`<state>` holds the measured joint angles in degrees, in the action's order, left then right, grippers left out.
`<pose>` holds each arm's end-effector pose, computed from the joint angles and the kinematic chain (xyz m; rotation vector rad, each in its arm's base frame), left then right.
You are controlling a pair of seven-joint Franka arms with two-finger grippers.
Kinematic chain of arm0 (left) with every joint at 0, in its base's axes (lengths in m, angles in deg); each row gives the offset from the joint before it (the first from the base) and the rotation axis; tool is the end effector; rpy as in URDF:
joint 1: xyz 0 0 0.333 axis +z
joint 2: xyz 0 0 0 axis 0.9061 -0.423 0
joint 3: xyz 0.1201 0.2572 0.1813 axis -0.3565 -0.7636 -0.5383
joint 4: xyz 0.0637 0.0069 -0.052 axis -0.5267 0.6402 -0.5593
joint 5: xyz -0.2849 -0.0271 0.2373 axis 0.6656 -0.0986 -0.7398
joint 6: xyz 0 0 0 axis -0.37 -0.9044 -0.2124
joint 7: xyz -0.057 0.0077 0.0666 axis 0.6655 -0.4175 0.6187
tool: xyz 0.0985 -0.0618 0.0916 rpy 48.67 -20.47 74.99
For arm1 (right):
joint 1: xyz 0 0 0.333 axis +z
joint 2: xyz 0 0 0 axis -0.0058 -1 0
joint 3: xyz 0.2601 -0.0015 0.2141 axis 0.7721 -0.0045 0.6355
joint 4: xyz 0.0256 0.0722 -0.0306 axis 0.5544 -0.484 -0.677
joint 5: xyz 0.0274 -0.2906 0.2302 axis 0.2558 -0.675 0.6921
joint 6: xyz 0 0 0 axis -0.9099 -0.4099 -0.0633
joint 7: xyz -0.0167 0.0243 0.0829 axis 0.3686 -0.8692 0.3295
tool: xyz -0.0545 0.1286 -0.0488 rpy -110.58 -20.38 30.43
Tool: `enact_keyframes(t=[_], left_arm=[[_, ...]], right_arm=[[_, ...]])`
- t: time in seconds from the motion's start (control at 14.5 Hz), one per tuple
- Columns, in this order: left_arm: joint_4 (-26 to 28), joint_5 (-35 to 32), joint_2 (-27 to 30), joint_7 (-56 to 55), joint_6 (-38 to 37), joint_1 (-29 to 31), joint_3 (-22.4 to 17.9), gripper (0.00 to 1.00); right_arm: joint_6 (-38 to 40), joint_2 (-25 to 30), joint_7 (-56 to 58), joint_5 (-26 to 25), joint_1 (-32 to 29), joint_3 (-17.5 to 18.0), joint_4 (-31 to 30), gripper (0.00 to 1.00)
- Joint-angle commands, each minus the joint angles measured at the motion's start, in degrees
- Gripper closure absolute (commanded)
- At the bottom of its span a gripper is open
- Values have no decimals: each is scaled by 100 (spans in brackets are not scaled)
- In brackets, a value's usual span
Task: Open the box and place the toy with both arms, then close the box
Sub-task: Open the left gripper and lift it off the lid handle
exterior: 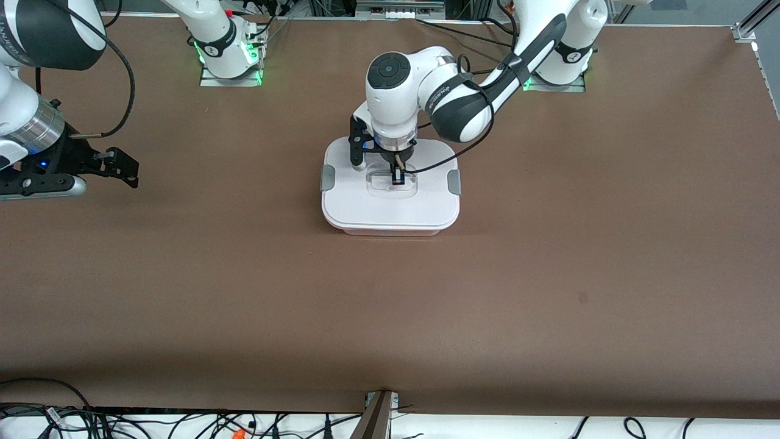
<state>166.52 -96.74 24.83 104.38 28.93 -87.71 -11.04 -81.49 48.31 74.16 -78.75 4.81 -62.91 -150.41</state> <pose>0.4701 -0.4909 0.3301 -2.2729 2.0767 -0.0169 0.5643 0.0199 0.5270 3.0676 0.1548 0.0988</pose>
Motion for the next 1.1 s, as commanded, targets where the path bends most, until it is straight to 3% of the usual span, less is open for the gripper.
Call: enact_keyframes(t=[0.0, 0.28, 0.41, 0.83, 1.03], left_arm=[[8, -64, 209, -113, -95, 32, 14, 0], [-89, -28, 420, -149, -394, 32, 32, 0], [-80, 365, 692, -193, -561, 154, 23, 0], [-97, 1017, 1755, -561, -1658, 1138, 23, 0], [-526, 1018, 1915, -562, -2343, 1744, 5, 0]], right_arm=[[64, 83, -28, 94, 9, -20, -85, 0], [21, 83, -37, 85, 18, -20, -129, 0], [3, 83, -46, 85, 18, -20, -138, 0], [12, 118, -72, 85, 18, 6, -129, 0], [3, 109, -72, 94, 18, 6, -120, 0]])
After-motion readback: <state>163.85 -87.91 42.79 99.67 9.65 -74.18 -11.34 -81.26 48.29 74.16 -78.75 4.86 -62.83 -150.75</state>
